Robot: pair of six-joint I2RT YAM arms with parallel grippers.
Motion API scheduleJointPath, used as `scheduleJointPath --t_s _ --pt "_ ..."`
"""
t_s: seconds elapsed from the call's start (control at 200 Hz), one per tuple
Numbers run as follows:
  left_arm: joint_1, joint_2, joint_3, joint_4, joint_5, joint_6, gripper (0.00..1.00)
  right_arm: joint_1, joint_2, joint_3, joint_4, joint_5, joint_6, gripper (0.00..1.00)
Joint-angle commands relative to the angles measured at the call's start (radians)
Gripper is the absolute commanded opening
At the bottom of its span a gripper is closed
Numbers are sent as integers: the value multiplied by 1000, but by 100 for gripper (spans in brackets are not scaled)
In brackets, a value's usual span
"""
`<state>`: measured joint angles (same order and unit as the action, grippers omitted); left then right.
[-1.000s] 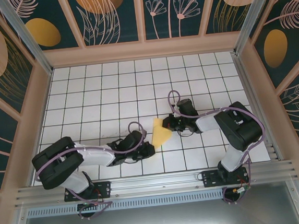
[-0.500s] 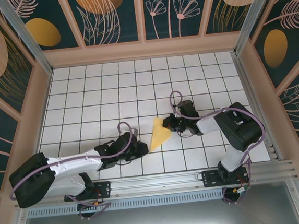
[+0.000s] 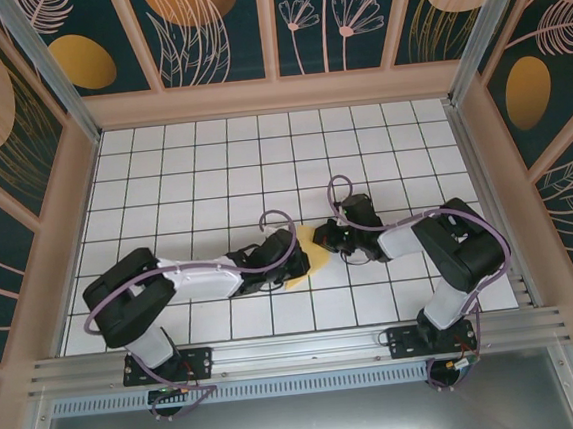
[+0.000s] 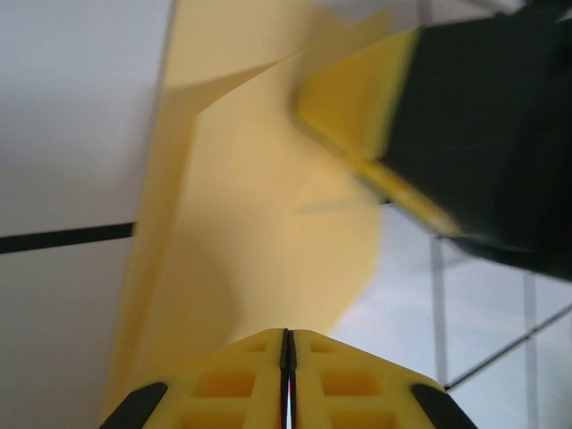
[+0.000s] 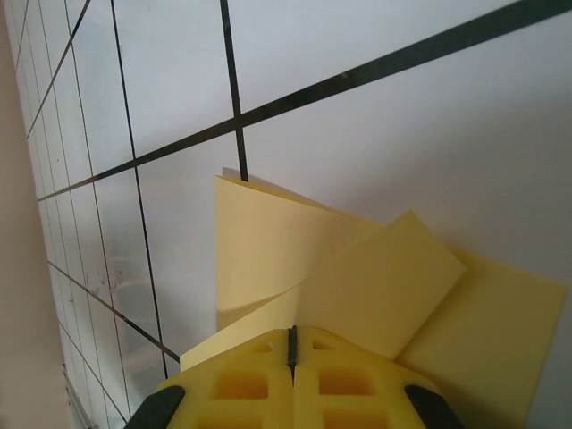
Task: Fold a paper plane with a square sheet of paper (pick it up from the middle)
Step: Fourth fold the wing at the center of the table.
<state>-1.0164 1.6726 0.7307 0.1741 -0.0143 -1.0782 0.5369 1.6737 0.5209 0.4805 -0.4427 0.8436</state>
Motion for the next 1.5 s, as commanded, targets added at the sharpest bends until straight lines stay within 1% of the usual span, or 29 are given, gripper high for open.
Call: scheduleJointPath --t_s 0.0,0.03,0.1,0.255,0.31,0.505,0.595,0.686,0.776,0.921,0.956,0.971,1.021,1.121,1.211,1.276,1.356,1.496 --pt "5 35 -14 -38 0 -8 11 5 -21 22 -117 20 -46 5" --pt "4 64 -22 -40 12 -10 10 5 -28 34 -131 17 -56 5" --pt "5 79 -45 -49 21 -27 9 5 -55 50 -155 13 -76 6" --pt "5 47 -136 3 33 -58 9 5 -122 48 -139 -35 -93 7" --pt "5 14 -146 5 33 -57 9 34 -126 50 -125 -58 -90 7" --pt "5 18 -129 1 34 -46 9 107 -81 56 -78 -74 -48 5" --pt "5 25 -123 0 38 -46 9 131 -53 58 -77 -40 -31 5" --pt "4 28 -126 3 40 -49 9 132 -4 55 -74 -6 -29 4" --pt "6 28 -128 -3 39 -50 9 108 25 54 -83 41 -42 4" --pt "4 30 -145 0 39 -59 8 20 39 63 -105 49 -74 4" --pt "5 32 -152 1 41 -62 8 15 36 68 -120 49 -83 4" --pt "5 32 -153 2 42 -63 8 -12 34 70 -127 51 -89 4" --pt "5 31 -163 11 44 -68 7 -49 34 80 -148 62 -107 4" --pt "6 32 -179 31 51 -75 7 -115 53 98 -164 56 -145 4" --pt "4 33 -179 34 52 -74 7 -160 84 125 -171 19 -165 5" --pt "5 31 -174 35 55 -70 7 -173 82 140 -162 -20 -172 5" --pt "5 28 -172 35 57 -68 7 -169 41 157 -166 -47 -169 5" --pt "6 31 -167 36 60 -64 7 -158 -39 181 -219 -32 -186 6"
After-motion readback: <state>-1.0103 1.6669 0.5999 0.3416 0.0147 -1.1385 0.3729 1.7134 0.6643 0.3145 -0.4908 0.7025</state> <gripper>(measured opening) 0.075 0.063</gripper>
